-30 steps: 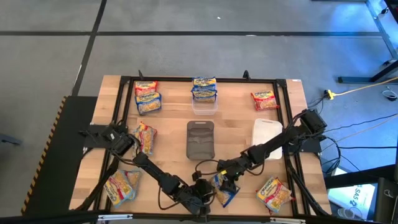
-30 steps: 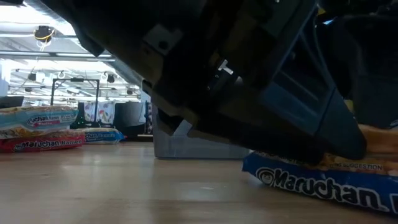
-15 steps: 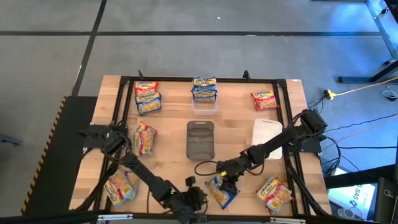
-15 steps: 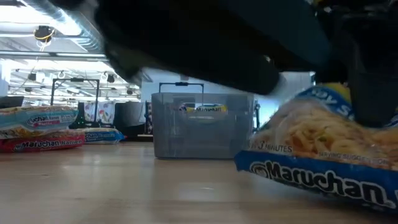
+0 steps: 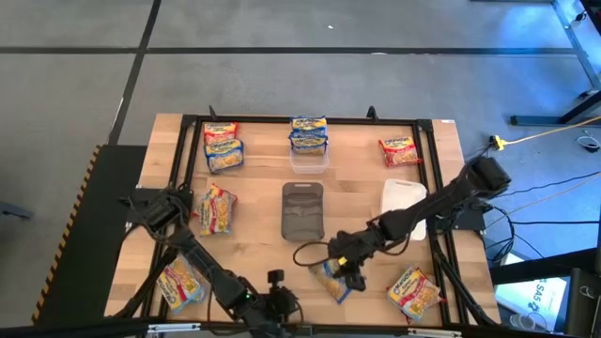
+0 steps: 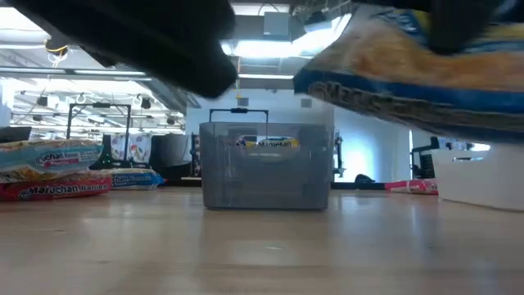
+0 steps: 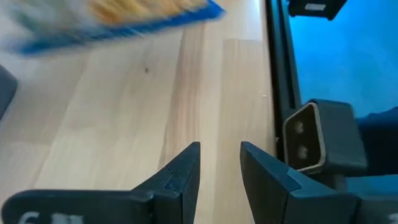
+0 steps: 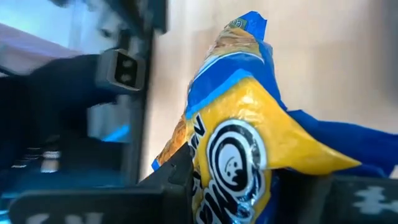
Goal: Sort Maruchan noodles
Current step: Put the blue noodle pack into the transparent bin
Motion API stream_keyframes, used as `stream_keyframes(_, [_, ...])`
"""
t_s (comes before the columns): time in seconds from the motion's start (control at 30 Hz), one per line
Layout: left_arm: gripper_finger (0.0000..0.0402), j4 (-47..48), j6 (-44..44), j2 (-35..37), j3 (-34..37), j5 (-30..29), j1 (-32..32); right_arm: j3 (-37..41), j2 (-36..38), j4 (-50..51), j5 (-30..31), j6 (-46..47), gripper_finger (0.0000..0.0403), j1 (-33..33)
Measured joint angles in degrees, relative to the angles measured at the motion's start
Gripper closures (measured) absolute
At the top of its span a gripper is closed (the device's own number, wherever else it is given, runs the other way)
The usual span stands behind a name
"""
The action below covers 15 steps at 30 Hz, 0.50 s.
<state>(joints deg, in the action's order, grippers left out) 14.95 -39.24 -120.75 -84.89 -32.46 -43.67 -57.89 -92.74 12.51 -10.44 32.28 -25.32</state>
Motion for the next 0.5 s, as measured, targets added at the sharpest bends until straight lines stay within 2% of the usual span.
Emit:
stream_keyframes(0.13, [0.0294,0.31,2.09,1.31,3.23,-0.92,0.66,-5.13,2.75,10.91,5.65,-6.77,0.0314,2.80])
stream_keyframes(0.3, [0.0294,-4.30,2.07,10.72,13.52,-2.93,1.20,-13.40,3.61,22.55,13.33,-17.37,0.0315,8.38])
stream_keyframes(0.5, [0.0294,-15.07,3.82,23.59,29.47,-5.94,2.41,-20.89,3.60,24.83,20.46,-31.55,0.0315,17.40])
